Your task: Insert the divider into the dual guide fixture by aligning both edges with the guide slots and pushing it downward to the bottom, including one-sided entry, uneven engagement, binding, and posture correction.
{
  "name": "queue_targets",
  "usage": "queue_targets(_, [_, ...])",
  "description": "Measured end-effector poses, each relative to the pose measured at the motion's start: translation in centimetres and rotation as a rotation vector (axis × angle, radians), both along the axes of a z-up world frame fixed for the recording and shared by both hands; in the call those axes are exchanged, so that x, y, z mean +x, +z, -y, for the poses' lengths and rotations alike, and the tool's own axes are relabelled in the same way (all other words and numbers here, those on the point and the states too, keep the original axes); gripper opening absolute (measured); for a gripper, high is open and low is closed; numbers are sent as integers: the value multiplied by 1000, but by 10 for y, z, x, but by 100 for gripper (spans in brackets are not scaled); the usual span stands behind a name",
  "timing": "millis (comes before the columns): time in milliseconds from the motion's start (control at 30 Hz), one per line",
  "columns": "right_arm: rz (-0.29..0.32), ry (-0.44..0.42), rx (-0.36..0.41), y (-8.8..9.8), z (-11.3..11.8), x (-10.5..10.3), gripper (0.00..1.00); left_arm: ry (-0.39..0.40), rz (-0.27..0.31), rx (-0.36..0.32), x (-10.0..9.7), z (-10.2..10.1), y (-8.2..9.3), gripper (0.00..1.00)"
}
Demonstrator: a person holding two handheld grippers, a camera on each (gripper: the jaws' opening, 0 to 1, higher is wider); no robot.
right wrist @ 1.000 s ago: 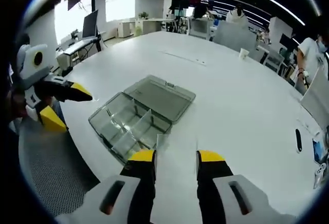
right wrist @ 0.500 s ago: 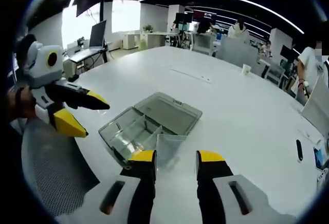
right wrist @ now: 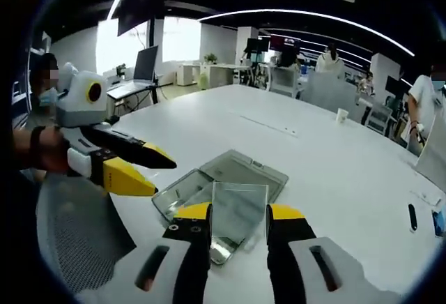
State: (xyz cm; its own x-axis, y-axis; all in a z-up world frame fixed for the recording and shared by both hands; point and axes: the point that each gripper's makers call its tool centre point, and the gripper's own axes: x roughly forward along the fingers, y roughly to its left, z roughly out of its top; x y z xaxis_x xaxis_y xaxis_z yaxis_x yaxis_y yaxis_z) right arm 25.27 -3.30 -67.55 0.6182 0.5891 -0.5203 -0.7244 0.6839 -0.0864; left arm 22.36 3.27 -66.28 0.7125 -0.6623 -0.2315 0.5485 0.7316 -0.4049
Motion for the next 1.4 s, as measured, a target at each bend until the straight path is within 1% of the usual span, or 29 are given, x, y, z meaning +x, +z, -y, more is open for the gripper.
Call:
queue_targets(333, [13,44,20,5,-15,-10,27,16,-16,-71,2,1,7,27])
queue_targets(600, [20,68,39,11,-26,-15,27,24,-30,-123,3,0,10,17])
queue_targets(767, [18,80,45,12,-32,-17,27,26,-38,-168,4,0,13,11])
queue_targets(867, [19,95,45,12,-36,-20,27,23,-42,-177,4,1,13,8])
queue_targets(1000, [24,101,46,12,-38,-21,27,20,-59,-210,3,3,12,3])
queue_targets(1100, [25,102,56,14,-40,-22,27,25,-61,-214,4,2,12,3])
queue_targets(1267, [33,105,70,17,-43,-22,27,25,-66,-245,5,1,13,0])
queue_targets(1367, [32,116,69,16,-44,-24,27,14,-61,-245,2,2,13,0])
queue_targets(1400, [27,124,68,15,-44,-25,27,14,-56,-235,1,2,13,0])
